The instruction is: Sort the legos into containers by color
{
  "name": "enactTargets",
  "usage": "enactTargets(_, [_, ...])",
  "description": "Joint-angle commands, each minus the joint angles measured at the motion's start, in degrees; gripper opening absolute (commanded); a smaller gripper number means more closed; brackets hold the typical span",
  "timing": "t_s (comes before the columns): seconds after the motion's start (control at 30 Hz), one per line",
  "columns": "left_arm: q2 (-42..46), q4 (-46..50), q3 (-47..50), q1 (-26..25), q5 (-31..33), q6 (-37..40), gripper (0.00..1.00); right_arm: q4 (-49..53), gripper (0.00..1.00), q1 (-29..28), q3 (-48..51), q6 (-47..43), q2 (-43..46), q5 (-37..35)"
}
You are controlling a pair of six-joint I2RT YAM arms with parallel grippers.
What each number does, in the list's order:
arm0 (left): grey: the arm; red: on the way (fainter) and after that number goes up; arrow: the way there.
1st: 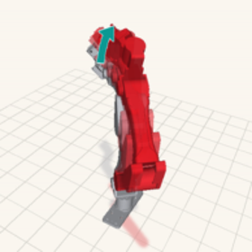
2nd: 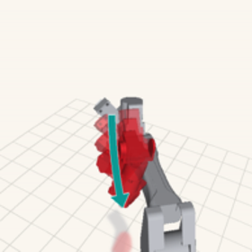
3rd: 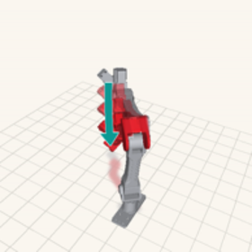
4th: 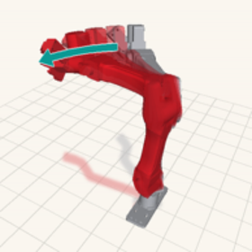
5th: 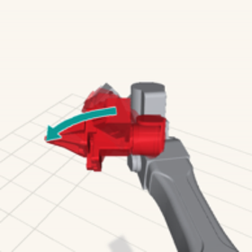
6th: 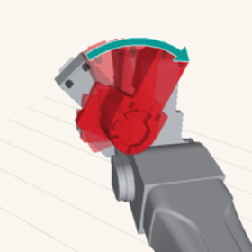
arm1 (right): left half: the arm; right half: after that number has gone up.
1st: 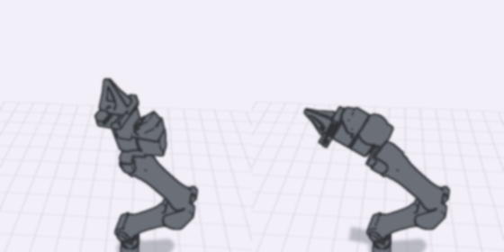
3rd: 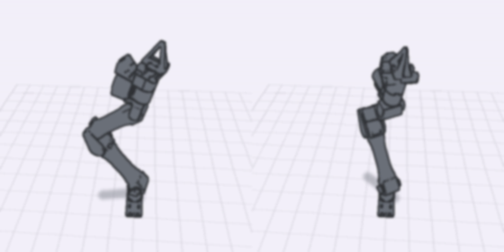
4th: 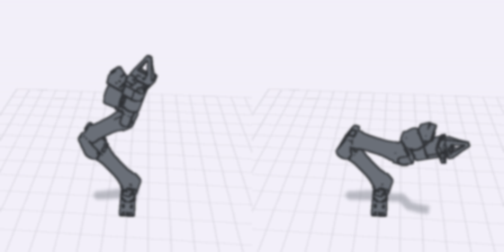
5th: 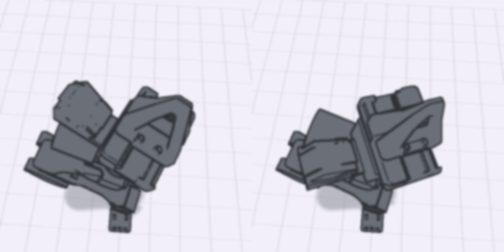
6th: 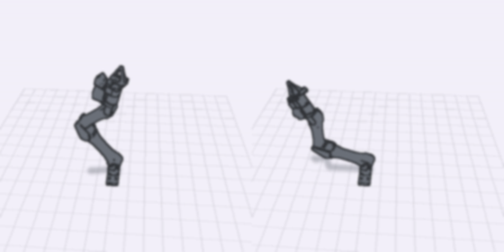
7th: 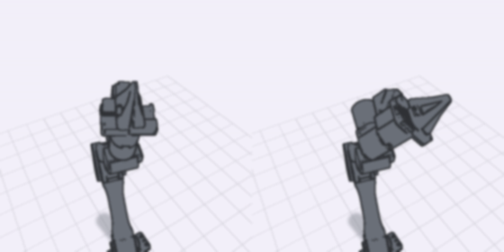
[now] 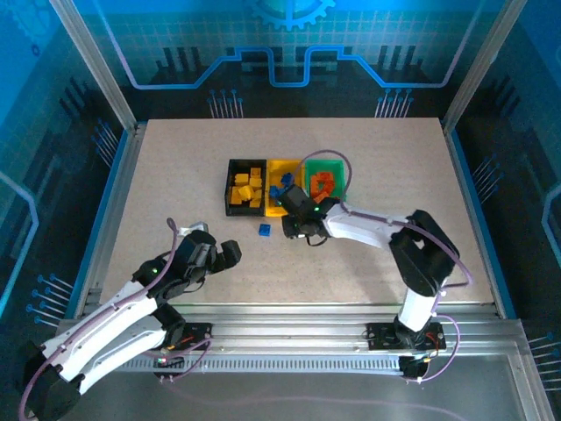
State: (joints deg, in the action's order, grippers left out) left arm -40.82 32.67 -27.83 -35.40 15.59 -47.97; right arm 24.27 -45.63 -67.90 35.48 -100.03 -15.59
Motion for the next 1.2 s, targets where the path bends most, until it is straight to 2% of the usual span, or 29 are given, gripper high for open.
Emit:
enactTargets(0.0, [-0.3,-1.1,1.0,0.4,-0.7,0.4,0.99,1.4,0.33,1.7,-6.5,-4.1,2.1,-1.8])
enactTargets(0.37, [-3.4,-1.5,-1.8,0.6,-0.7,3.1,0.99,8.5,0.4,7.3,-28.1,-5.3,-15.8,-2.6])
enactTargets(0.5, [-7.4,-1.8,-4.2,0.7,-0.8,5.7,0.99,10.4,0.56,7.6,-34.6,-6.2,-19.4,-2.8])
enactTargets(0.6, [-11.3,-2.7,-6.3,0.7,-1.3,7.5,0.99,10.8,0.68,7.8,-36.9,-6.2,-18.7,-2.0])
enactTargets(0.7, [-16.0,-5.3,-8.9,0.7,-3.1,9.4,0.99,9.5,0.7,7.8,-34.1,-5.6,-13.8,-1.7])
enactTargets(0.9, [-31.1,-11.8,-15.9,0.4,-6.5,13.4,0.99,2.3,0.7,8.2,-16.4,-3.2,2.7,-0.8])
enactTargets(1.17, [-52.0,-13.8,-27.7,-4.2,0.2,19.5,0.82,1.2,0.71,11.0,0.1,-1.2,18.6,-0.7])
